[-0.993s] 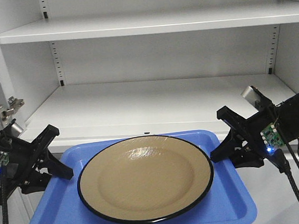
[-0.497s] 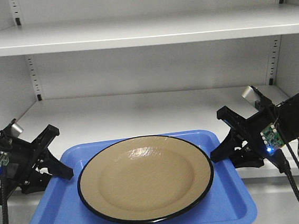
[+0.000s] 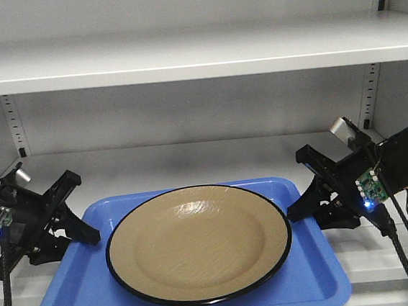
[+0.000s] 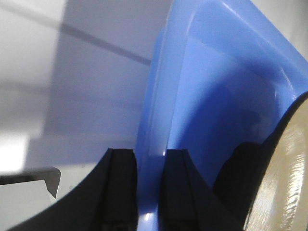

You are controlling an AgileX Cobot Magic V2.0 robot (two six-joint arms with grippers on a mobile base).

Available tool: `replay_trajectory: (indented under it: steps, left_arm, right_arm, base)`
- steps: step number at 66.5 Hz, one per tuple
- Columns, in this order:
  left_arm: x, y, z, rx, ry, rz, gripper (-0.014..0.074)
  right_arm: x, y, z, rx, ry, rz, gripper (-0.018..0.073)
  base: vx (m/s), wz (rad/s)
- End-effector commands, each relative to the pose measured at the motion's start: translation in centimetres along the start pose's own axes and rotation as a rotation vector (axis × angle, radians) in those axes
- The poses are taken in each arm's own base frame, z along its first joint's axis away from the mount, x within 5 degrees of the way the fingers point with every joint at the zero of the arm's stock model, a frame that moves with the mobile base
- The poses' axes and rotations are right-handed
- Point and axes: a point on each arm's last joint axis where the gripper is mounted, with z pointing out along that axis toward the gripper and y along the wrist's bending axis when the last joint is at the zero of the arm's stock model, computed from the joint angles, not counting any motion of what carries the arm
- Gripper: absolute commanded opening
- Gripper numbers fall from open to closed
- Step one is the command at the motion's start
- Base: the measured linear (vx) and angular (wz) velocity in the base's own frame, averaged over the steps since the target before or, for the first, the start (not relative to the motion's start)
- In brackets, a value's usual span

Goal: Place disk in tray to left cabinet
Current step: 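Carry the tray forward over the cabinet shelf with both grippers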

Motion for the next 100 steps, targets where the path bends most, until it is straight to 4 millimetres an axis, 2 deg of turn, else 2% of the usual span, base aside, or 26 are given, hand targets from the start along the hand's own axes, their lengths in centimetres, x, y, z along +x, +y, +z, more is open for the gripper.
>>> replay_trajectory:
  steps: [1,72,84,100]
  left_arm:
    - [1.1,-3.5,-2.1,0.173,-0.030,-0.015,0.0000]
    - [1.1,-3.5,-2.1,0.173,-0.031,-0.016,0.0000]
    - [0.9,-3.5,-2.1,0.177,-0.059,-0.018,0.0000]
    - [-0.1,-3.6,-2.2,0.189,-0.165,-0.026,0.0000]
  right_arm:
    - [0.7,3.3,-2.2,-0.147,-0.043,-0.017,-0.0006]
    - [0.6,3.3,-2.2,-0.146,-0.054,-0.016,-0.0006]
    - [0.6,3.3,-2.2,-0.146,-0.056,-0.016,-0.0006]
    - [-0.4,3.3,-2.2,-0.148,-0.161,-0.004,-0.0006]
  base:
    - [0.14,-0.08]
    - [0.05,-0.03]
    - [0.00,0.00]
    - [0.00,0.00]
